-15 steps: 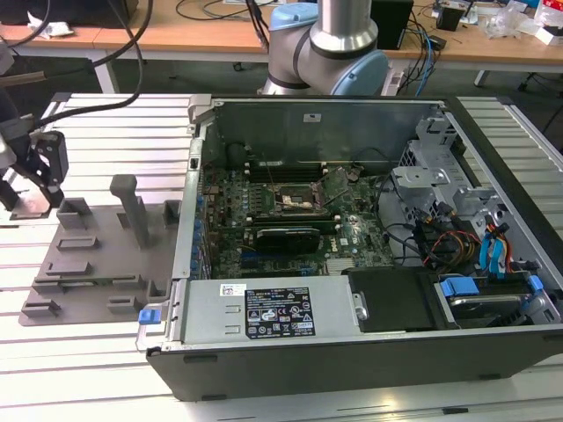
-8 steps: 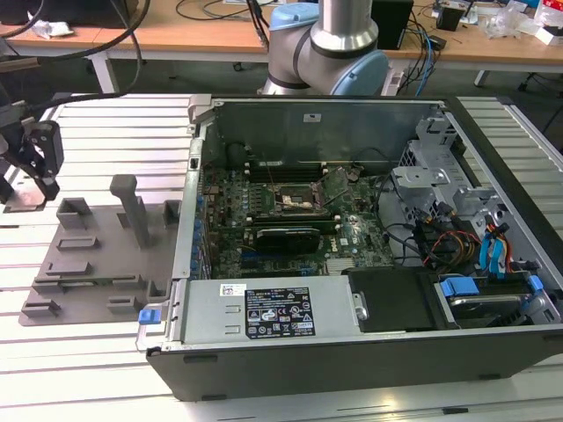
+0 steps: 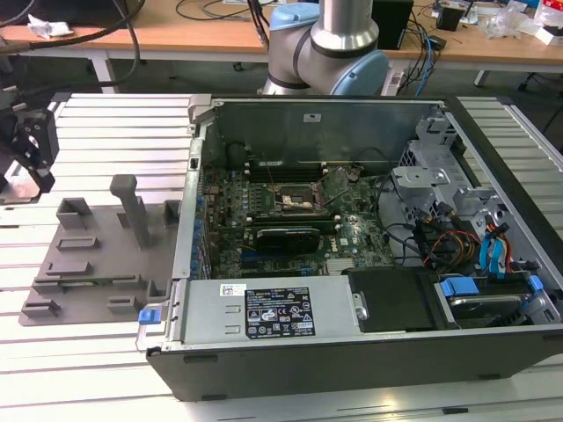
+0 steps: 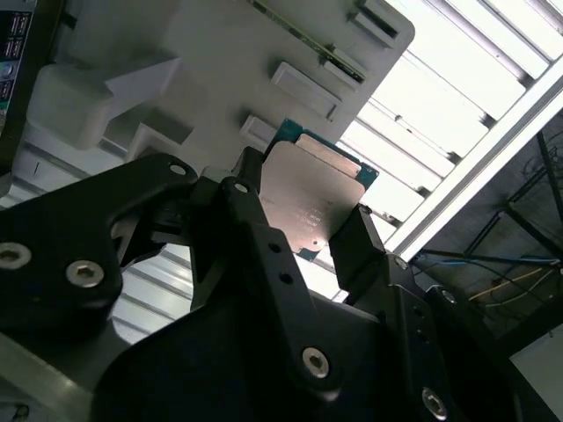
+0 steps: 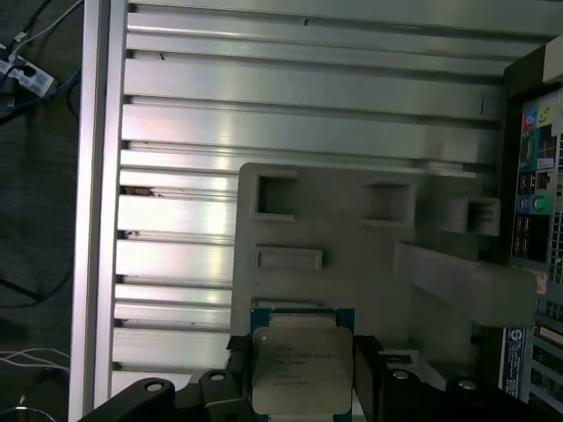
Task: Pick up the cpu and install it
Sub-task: 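Pick up the cpu and move it towards the insertion slot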
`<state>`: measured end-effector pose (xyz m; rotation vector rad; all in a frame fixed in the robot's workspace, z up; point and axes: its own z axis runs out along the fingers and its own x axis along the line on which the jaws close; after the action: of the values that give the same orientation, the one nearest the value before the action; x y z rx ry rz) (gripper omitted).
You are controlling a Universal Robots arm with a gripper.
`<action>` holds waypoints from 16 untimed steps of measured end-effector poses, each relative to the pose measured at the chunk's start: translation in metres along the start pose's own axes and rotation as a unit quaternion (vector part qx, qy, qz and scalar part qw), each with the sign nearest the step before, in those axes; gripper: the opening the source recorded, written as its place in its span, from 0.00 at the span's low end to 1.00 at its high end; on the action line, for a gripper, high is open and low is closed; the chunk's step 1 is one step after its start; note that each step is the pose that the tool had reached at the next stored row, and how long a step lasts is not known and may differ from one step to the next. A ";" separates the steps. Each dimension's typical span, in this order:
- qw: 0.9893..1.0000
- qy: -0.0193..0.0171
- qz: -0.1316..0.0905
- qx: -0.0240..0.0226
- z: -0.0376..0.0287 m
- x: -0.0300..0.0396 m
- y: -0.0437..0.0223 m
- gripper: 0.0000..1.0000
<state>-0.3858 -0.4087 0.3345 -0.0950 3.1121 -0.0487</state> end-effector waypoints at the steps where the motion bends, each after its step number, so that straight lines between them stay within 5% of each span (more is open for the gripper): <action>1: 1.000 0.000 0.000 0.000 -0.0025 -0.0001 0.0000 0.55; 9: 1.000 0.000 0.000 0.000 -0.0235 -0.0006 -0.0005 0.55; 16: 1.000 0.000 0.000 0.000 -0.0355 -0.0010 -0.0008 0.55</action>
<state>-0.3858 -0.4083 0.3701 -0.0949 3.1120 -0.0486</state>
